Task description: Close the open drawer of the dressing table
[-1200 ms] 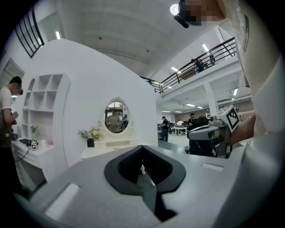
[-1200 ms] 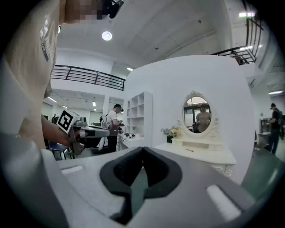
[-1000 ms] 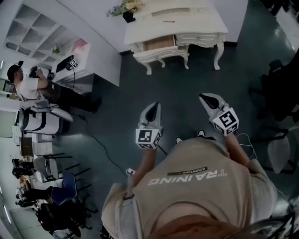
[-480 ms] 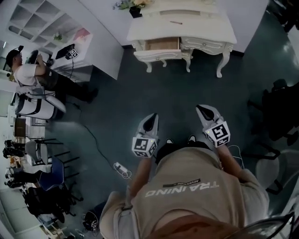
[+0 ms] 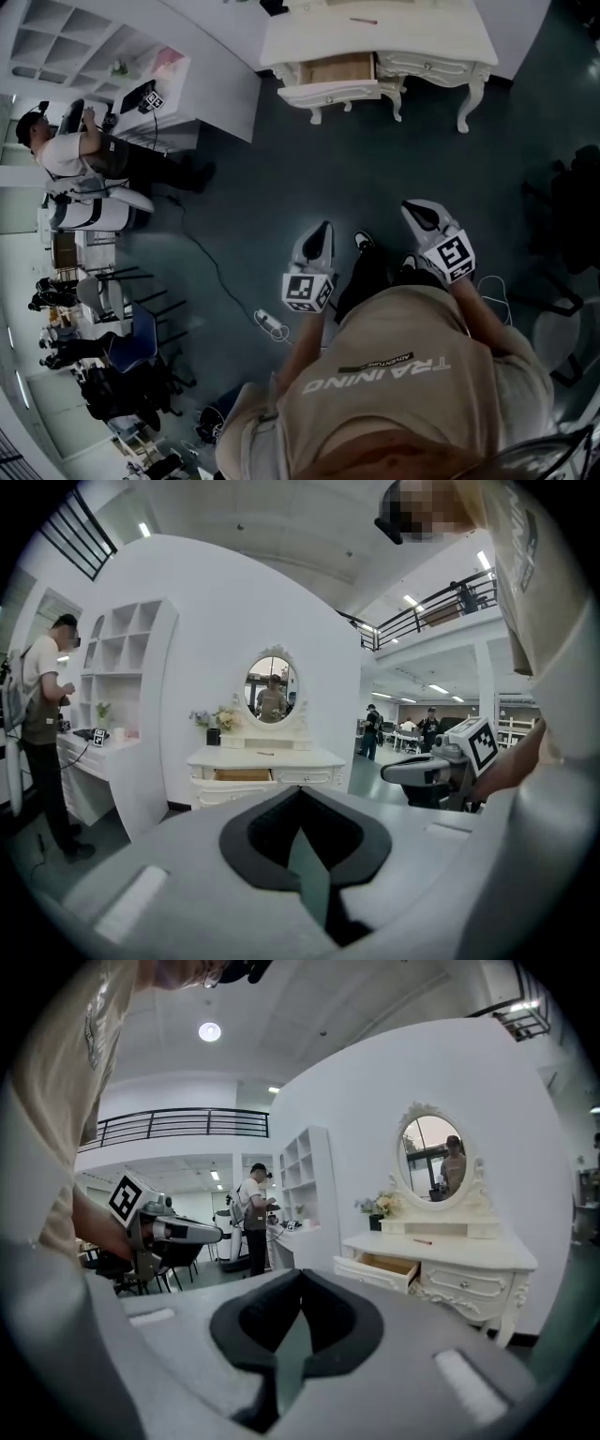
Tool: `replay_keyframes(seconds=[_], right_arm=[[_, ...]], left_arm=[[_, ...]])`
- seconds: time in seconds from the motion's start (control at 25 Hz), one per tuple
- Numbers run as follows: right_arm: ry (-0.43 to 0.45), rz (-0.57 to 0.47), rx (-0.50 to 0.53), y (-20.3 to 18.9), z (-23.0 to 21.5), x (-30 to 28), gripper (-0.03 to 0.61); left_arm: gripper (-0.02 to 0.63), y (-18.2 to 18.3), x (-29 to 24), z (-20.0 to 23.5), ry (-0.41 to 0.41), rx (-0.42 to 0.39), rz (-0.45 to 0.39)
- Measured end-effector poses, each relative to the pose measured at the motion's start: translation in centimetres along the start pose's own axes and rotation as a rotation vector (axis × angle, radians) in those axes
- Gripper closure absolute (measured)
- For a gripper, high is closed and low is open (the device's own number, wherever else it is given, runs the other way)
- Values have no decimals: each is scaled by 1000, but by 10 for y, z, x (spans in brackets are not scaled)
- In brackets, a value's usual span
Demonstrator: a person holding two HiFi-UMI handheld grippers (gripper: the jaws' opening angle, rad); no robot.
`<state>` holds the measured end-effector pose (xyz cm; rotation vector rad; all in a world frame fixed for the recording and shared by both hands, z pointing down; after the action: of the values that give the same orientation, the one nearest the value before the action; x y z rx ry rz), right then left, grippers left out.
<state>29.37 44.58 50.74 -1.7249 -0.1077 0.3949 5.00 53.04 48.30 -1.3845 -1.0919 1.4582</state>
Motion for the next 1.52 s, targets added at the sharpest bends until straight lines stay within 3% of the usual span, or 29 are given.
replay_keyframes(seconds=[0.16,0.44,0.72,0.88,1.2,1.36,1.52], right_arm=[[-42,-14,20,15,-15,-27,581],[-113,-5,73,73,-22,-77,581],[-248,21,-4,55,-43,-117,581],[-245,56,-66,46,-48,-136,581],[-251,27,-89,62,-136,-195,581],[-229,5,-126,62,-194,-228,581],[-189,-51,-84,98,-256,-260,581]], left_arm=[[607,7,-29,25,-18,6,-31],[607,31,-72,73,-142,-17,-54],[607,25,-135,118,-247,-54,-55],[607,15,-148,139,-230,16,-24],[607,16,-223,162,-210,28,38],[607,44,-271,175,-191,-2,17],[607,80,-317,184,-162,-23,4]])
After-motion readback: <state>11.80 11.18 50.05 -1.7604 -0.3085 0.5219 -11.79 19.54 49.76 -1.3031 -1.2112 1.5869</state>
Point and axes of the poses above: the fingertips, and each gripper's own axes: x backward along the fingers, z to its left, y out of its top, the point moved 7 cm from there along x, backward along the fingers, and after that the axes turned 13 degrees about y, right-handed, at the moved point
